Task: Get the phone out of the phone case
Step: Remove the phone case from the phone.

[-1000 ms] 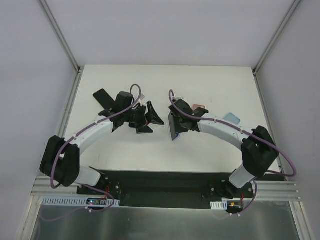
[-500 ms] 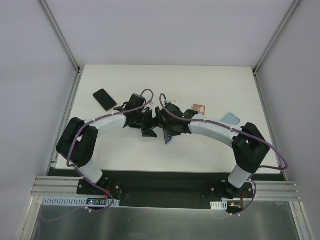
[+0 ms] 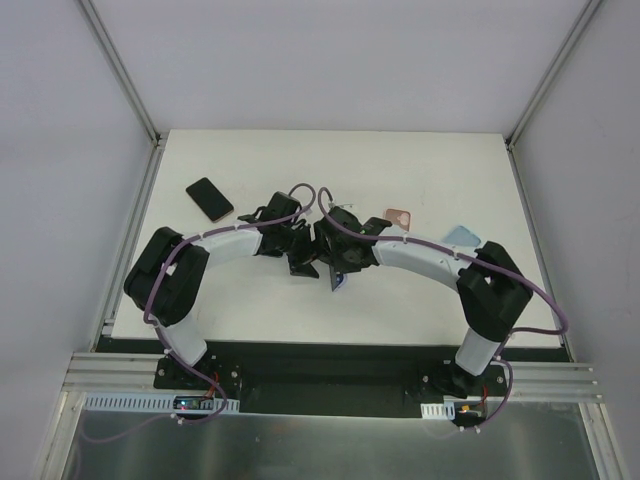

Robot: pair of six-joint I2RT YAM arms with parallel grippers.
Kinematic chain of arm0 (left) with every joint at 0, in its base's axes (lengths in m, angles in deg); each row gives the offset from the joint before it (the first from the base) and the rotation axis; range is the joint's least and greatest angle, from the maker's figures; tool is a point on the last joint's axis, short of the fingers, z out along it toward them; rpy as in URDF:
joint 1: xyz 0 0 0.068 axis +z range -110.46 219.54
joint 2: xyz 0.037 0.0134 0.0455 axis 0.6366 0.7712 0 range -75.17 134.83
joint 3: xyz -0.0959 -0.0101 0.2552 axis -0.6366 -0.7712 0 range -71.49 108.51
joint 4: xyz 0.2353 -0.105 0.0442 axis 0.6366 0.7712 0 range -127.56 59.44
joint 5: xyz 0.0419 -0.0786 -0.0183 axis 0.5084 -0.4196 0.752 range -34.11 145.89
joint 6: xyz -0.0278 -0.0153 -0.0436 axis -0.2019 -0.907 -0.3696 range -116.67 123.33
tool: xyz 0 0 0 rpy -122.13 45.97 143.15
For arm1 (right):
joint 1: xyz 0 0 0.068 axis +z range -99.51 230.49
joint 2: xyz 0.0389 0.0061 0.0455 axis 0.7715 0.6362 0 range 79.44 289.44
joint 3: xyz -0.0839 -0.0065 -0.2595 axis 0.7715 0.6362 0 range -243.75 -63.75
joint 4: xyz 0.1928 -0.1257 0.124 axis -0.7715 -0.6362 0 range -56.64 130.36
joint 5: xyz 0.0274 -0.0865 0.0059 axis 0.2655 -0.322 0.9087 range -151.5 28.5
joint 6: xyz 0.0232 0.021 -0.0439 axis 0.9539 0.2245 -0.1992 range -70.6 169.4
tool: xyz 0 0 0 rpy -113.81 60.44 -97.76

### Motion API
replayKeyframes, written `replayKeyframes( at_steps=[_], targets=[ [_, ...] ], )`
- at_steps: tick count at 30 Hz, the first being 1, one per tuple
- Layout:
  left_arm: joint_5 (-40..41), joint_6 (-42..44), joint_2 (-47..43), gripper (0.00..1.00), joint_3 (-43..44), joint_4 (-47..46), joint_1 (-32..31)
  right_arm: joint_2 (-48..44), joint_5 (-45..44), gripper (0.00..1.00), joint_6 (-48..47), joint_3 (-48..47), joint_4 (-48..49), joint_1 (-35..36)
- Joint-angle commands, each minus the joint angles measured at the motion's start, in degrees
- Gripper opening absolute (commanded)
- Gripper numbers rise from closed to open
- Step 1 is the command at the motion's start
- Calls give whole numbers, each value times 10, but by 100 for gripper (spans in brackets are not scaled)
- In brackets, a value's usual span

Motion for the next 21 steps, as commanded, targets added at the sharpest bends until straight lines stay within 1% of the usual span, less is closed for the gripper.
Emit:
replayKeyframes(
  at_steps=[1, 7, 11, 12, 15, 17, 21],
  targets=[
    [39, 24, 7, 66, 20, 15, -17, -4, 11, 1, 9, -29, 15, 3],
    [43, 23, 11, 68, 26, 24, -21, 0, 12, 1, -8, -33, 13, 4],
    [76, 32, 8, 66, 46, 70, -31, 10, -7, 1, -23, -50, -3, 15],
    [83, 36, 6, 61, 49, 76, -33, 13, -10, 1, -26, -53, -5, 18],
    [108, 38, 0, 59, 55, 98, -43, 12, -17, 1, -38, -51, -2, 25],
    [163, 45, -1, 55, 72, 145, -54, 14, -60, 1, -56, -62, -25, 37],
    [160, 38, 7, 53, 67, 151, -58, -4, -71, 1, -68, -51, -24, 47]
  ],
)
